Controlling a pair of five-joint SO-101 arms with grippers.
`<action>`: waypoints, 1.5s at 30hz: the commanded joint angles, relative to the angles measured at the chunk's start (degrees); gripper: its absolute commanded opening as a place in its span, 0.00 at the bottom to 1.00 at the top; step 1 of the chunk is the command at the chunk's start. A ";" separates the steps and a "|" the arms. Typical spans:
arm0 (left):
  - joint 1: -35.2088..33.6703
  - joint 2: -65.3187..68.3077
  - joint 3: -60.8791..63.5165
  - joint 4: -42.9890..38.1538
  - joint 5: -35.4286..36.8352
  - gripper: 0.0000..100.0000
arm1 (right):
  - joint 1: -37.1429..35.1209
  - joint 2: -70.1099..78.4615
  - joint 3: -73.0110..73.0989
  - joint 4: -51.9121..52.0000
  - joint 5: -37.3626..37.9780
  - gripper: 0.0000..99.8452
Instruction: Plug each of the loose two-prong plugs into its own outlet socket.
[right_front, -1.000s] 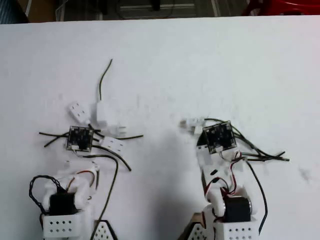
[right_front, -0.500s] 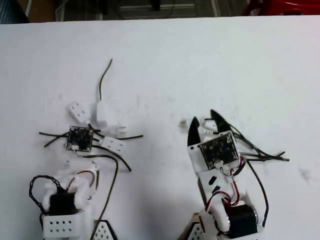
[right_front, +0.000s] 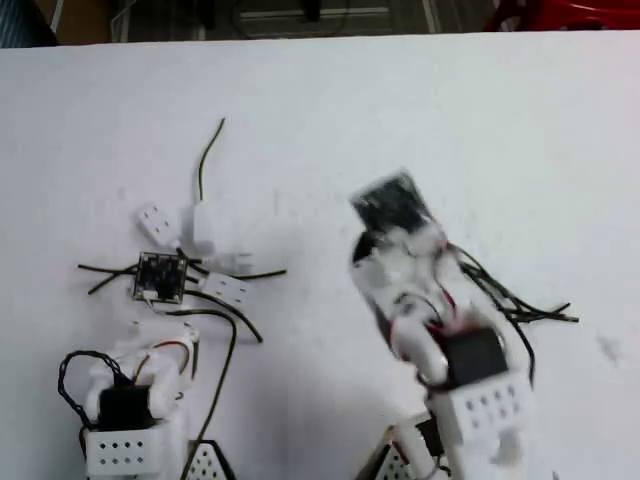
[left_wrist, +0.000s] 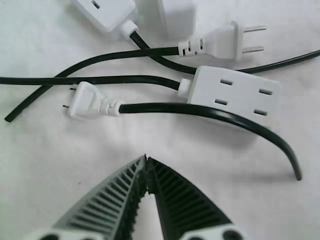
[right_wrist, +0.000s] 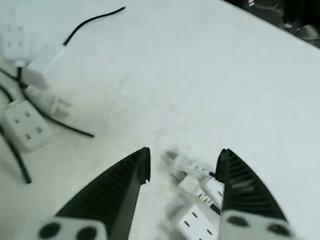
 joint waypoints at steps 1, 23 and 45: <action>-0.13 0.13 -0.09 0.26 -0.35 0.02 | -9.71 9.10 -9.58 3.91 0.62 0.22; -62.29 0.04 -0.18 -7.21 -0.26 0.02 | -25.89 50.15 -25.41 -5.32 10.37 0.27; -63.08 0.04 -0.18 -7.21 -0.26 0.02 | -31.08 74.77 -35.87 -6.02 13.89 0.27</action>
